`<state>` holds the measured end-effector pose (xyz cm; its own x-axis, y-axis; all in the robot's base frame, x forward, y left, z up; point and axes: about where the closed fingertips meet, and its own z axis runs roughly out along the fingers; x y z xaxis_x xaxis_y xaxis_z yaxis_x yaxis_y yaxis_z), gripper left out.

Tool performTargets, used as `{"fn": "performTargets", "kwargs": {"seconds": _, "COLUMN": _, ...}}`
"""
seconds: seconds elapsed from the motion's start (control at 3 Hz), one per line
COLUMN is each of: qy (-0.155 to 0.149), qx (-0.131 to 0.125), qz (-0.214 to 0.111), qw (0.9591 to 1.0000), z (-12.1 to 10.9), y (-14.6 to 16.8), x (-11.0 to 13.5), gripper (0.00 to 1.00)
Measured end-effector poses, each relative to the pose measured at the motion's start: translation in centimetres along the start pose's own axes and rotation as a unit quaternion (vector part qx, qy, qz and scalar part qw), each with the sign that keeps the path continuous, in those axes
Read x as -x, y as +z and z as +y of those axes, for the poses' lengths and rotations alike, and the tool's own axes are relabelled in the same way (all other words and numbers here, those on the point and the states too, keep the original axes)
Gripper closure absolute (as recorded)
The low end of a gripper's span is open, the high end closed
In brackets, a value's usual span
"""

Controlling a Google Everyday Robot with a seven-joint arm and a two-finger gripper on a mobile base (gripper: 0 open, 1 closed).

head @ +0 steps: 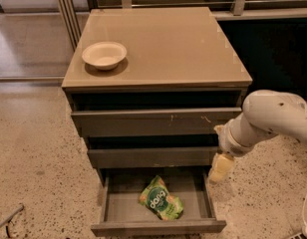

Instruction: Pick green rice chip bag from bottom drawer and place on counter

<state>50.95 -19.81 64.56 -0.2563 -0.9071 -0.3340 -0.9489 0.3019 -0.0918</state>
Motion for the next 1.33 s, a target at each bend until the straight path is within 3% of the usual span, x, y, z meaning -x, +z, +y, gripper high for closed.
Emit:
{"fn": "performTargets", "kwargs": {"seconds": 0.33, "qy": 0.019, "qx": 0.034, "qz": -0.031, "qw": 0.9988, "z": 0.7, "y": 9.1, "x": -1.9, "gripper": 0.0}}
{"fn": "performTargets", "kwargs": {"seconds": 0.67, "qy": 0.019, "qx": 0.034, "qz": -0.031, "qw": 0.9988, "z": 0.7, "y": 9.2, "x": -1.9, "gripper": 0.0}}
{"fn": "performTargets", "kwargs": {"seconds": 1.0, "qy": 0.016, "qx": 0.046, "qz": -0.034, "qw": 0.9982, "z": 1.3, "y": 12.5, "x": -3.3, "gripper": 0.0}}
{"fn": "performTargets", "kwargs": {"seconds": 1.33, "qy": 0.014, "qx": 0.064, "qz": -0.049, "qw": 0.9966, "z": 2.2, "y": 18.6, "x": -4.3, "gripper": 0.0}}
